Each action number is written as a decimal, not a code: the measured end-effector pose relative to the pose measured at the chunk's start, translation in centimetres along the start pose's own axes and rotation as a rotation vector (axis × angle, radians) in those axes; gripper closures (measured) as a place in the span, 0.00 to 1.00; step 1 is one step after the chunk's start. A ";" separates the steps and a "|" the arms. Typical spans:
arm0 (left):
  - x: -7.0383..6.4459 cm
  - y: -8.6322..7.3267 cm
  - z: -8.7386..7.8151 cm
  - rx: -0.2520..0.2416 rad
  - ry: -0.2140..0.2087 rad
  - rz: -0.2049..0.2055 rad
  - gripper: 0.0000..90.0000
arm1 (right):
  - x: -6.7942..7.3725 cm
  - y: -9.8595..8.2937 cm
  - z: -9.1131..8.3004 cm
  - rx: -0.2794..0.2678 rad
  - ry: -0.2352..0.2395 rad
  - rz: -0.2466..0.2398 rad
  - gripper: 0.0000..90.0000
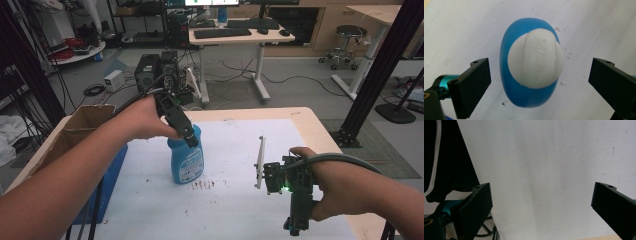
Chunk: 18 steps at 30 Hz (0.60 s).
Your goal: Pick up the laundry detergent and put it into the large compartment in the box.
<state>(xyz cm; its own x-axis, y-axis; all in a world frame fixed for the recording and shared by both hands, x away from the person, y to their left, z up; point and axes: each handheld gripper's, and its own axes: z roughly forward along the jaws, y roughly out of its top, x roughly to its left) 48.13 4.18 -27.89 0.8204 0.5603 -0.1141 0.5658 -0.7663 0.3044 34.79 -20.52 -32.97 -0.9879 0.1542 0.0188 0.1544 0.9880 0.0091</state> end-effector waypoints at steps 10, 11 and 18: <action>0.7 0.2 1.7 -0.004 0.006 -0.016 0.05 | 0.0 -0.3 0.0 -0.001 0.001 0.002 0.03; 0.8 0.2 1.8 -0.001 0.005 -0.015 0.05 | 0.0 -0.3 0.0 -0.001 0.001 0.001 0.03; 0.9 0.2 2.5 0.011 0.010 -0.011 0.05 | 0.0 -0.4 0.2 -0.001 0.002 0.004 0.03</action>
<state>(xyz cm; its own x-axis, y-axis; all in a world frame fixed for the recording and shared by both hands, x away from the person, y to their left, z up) 49.18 3.74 -30.32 0.8131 0.5720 -0.1078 0.5758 -0.7633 0.2930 34.73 -20.94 -33.14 -0.9872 0.1580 0.0205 0.1583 0.9873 0.0102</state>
